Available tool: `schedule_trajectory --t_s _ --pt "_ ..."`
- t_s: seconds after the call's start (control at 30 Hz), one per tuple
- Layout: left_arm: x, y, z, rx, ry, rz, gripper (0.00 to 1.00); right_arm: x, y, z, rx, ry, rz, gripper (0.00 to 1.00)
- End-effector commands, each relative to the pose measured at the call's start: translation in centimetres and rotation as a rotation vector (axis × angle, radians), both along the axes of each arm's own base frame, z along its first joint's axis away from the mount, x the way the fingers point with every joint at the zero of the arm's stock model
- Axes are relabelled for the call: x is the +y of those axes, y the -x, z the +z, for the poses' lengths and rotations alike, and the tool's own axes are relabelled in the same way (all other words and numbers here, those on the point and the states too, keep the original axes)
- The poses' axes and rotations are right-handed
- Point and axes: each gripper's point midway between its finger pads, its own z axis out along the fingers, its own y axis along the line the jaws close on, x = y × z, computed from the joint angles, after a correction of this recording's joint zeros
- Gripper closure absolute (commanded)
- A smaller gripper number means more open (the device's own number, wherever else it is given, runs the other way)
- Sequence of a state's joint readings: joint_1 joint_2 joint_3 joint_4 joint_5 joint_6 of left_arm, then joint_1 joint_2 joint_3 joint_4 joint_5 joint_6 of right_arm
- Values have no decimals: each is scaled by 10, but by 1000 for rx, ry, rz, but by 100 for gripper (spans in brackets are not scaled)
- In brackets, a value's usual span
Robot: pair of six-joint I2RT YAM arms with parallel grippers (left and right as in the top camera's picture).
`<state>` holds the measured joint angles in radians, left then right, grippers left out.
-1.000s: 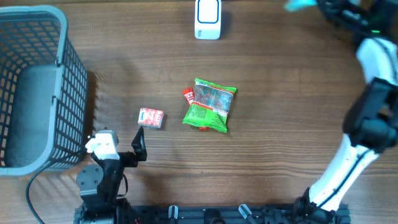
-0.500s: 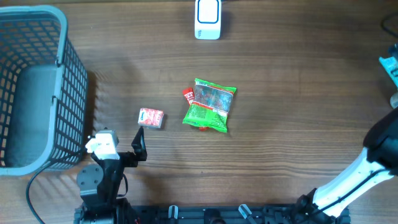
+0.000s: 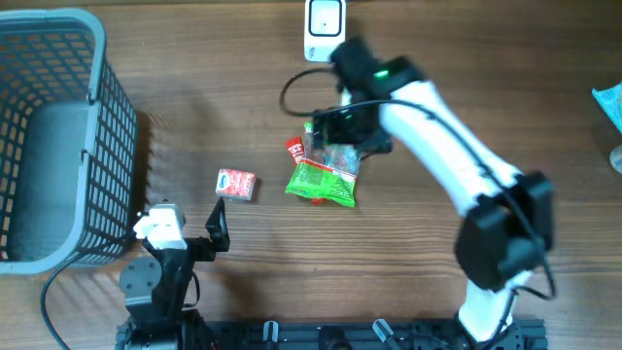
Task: Scan the item barcode
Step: 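Reach the right gripper to the green snack bag and grasp it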
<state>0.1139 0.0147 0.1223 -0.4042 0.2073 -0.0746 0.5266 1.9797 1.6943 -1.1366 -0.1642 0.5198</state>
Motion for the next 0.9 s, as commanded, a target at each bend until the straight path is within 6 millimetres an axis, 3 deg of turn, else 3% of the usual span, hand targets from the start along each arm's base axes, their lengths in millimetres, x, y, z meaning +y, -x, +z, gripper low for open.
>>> schedule_trajectory --t_s 0.0,0.13,0.3,0.33,0.4,0.43,0.47,0.53,0.6,0.67,0.77,0.87 --pt "0 0 1 -6 11 2 0 15 13 -54 109 91 -91 0" --pt "0 0 1 -6 11 2 0 16 12 -96 159 139 -133 0" --pt "0 0 1 -6 11 2 0 10 -3 -124 114 189 -131 1" --pt "0 0 1 -6 11 2 0 9 -2 -130 123 200 -131 11" --pt "0 0 1 -6 11 2 0 6 -1 -138 134 218 -140 65" --pt "0 0 1 -6 11 2 0 6 -1 -139 136 218 -149 85" --pt "0 0 1 -6 11 2 0 6 -1 -138 135 216 -162 96" --pt "0 0 1 -6 11 2 0 11 -3 -130 144 186 -159 96" --pt "0 0 1 -6 11 2 0 22 -2 -108 180 108 -132 96" --pt "0 0 1 -6 11 2 0 38 -4 -64 212 -52 -112 96" --pt "0 0 1 -6 11 2 0 83 -1 41 164 -620 223 96" --pt "0 0 1 -6 11 2 0 101 18 115 55 -1064 533 96"
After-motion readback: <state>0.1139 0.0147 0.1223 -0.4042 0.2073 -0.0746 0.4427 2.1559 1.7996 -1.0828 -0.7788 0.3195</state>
